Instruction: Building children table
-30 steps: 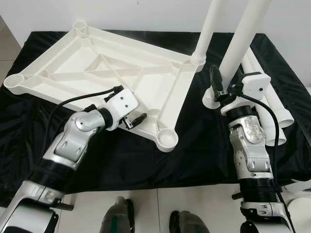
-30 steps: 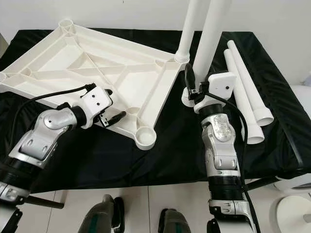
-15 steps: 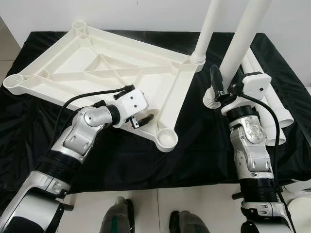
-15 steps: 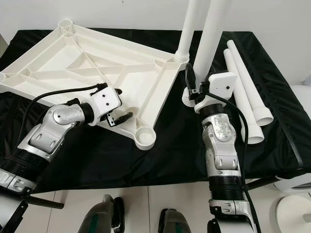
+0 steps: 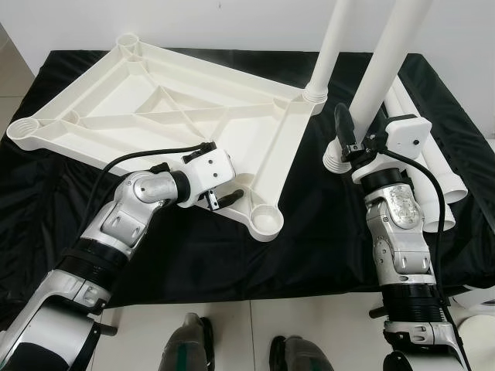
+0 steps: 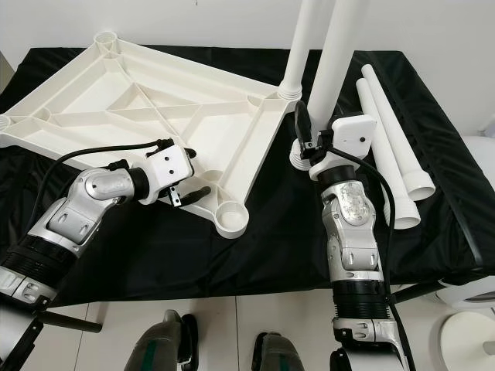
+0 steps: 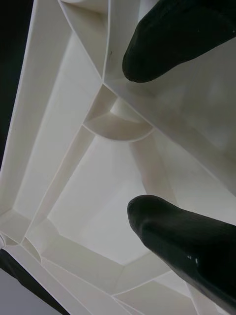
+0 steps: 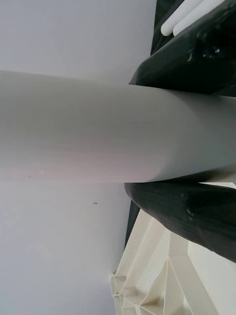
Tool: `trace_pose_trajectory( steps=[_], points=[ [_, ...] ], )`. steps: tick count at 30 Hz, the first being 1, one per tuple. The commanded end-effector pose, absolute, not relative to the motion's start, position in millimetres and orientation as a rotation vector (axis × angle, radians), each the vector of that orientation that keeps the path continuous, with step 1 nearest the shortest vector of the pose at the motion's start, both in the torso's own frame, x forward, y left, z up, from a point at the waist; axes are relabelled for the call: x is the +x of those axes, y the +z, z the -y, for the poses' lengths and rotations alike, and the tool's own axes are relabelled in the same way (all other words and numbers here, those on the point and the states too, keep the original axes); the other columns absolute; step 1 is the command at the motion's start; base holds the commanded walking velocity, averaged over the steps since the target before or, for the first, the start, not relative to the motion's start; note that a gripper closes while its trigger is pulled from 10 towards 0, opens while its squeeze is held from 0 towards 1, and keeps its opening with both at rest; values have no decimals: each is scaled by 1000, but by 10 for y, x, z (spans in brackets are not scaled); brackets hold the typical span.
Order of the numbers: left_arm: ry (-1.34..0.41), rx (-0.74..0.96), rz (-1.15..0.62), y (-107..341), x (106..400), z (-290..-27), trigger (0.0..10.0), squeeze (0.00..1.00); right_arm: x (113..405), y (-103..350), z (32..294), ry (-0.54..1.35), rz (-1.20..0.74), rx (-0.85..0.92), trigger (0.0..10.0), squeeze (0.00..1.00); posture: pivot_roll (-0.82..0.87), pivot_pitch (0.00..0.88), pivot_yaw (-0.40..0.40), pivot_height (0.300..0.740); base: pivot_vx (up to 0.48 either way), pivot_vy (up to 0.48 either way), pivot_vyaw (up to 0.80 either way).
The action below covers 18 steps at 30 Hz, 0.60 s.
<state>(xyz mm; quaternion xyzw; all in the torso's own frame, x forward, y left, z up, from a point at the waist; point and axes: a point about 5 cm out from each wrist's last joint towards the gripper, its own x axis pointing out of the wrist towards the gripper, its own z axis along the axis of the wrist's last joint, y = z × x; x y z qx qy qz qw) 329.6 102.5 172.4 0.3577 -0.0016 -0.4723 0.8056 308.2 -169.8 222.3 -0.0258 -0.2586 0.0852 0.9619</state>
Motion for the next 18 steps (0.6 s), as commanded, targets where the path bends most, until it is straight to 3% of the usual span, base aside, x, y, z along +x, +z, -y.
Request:
trace_pose_trajectory(
  steps=[1,18],
  points=[
    [-1028,797,-2,1718,3315,-1000,10000,0,3066,2244,1726,159,540,-45,10000,0,48,90,6,740,0,0,0],
    [-1081,799,32,1761,3341,-840,10000,0,3046,2237,1747,146,539,-47,10000,0,41,94,8,740,0,0,0]
  ],
)
